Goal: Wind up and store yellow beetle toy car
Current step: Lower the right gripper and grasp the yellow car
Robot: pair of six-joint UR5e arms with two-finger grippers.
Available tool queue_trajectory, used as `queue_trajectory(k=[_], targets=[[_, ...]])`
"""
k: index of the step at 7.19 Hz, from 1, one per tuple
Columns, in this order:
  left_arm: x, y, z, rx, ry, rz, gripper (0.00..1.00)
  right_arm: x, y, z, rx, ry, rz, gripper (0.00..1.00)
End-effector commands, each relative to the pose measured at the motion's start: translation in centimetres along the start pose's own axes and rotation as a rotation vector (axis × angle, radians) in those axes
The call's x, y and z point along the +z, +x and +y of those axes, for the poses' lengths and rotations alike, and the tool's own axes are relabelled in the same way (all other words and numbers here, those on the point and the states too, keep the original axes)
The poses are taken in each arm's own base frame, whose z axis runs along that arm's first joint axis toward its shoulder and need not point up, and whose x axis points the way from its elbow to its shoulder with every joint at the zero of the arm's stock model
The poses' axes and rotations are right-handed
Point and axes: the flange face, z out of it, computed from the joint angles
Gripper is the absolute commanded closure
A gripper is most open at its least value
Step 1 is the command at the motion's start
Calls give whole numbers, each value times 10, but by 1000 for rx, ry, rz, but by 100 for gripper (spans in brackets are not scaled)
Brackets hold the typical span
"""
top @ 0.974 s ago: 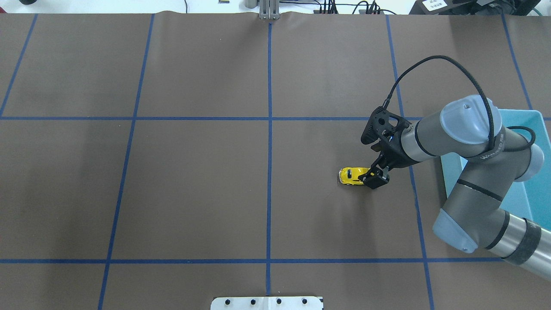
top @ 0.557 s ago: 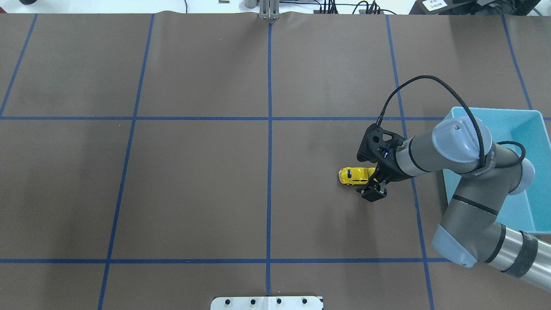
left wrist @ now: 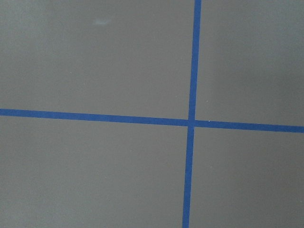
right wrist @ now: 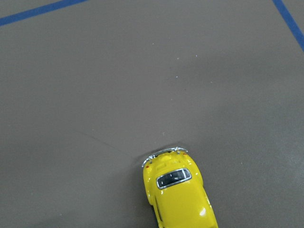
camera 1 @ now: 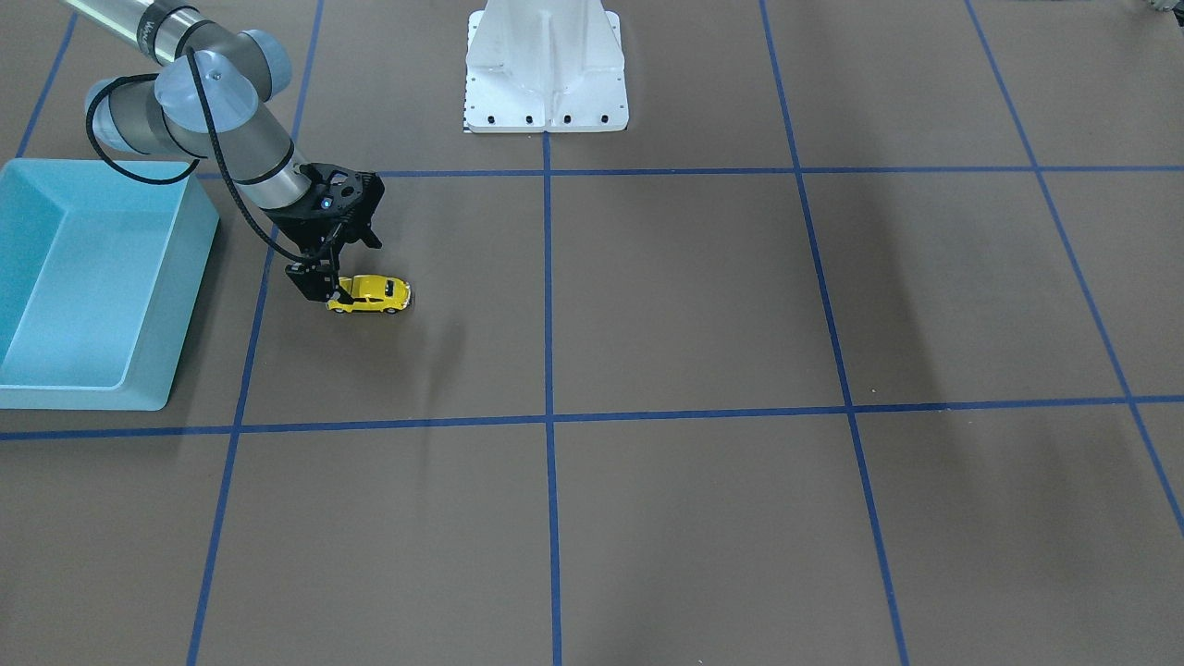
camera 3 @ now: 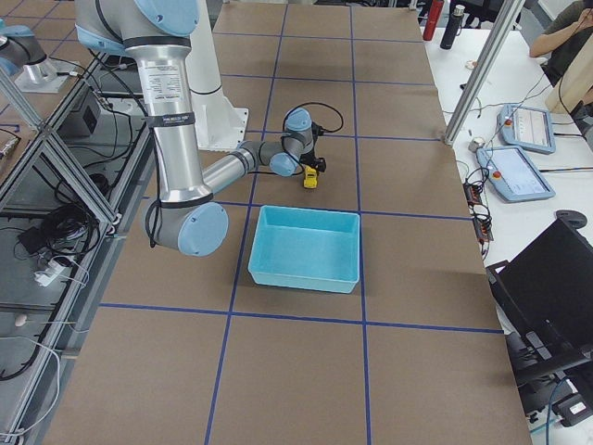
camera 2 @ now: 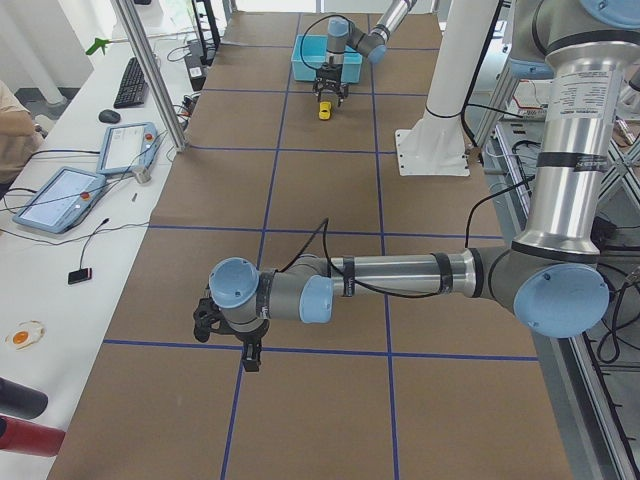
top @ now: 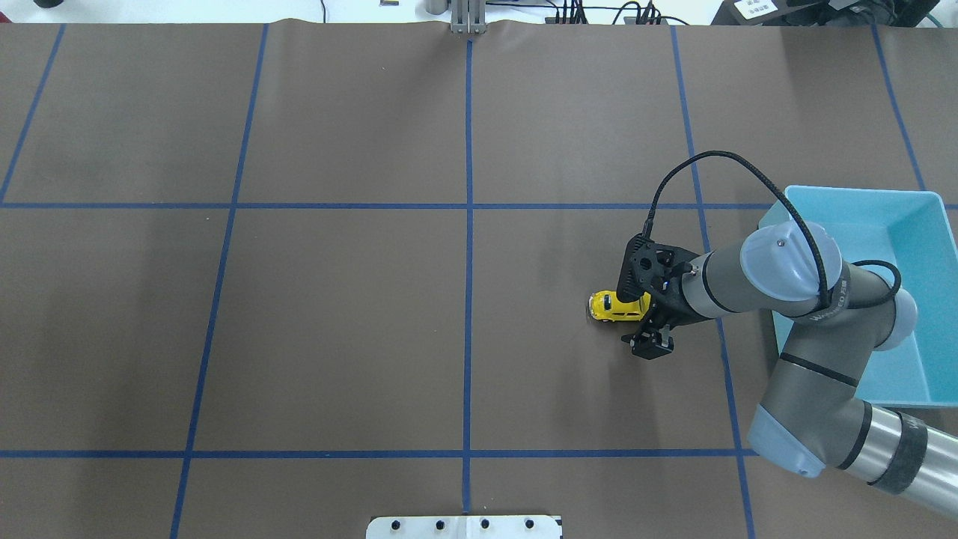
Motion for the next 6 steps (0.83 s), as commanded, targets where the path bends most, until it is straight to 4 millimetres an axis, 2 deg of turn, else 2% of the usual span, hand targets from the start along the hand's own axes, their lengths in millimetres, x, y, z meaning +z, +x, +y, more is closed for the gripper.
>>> queue_trajectory(k=[1,4,6], targets=[[0,0,0,0,0,0,0,-1,7,1,-43,-3,15,0],[0,1,-1,1,1,0,0,-1,21,3,-31,-6,26,0],[0,0,0,0,0,0,0,9,24,-9,-30,-5,26,0]])
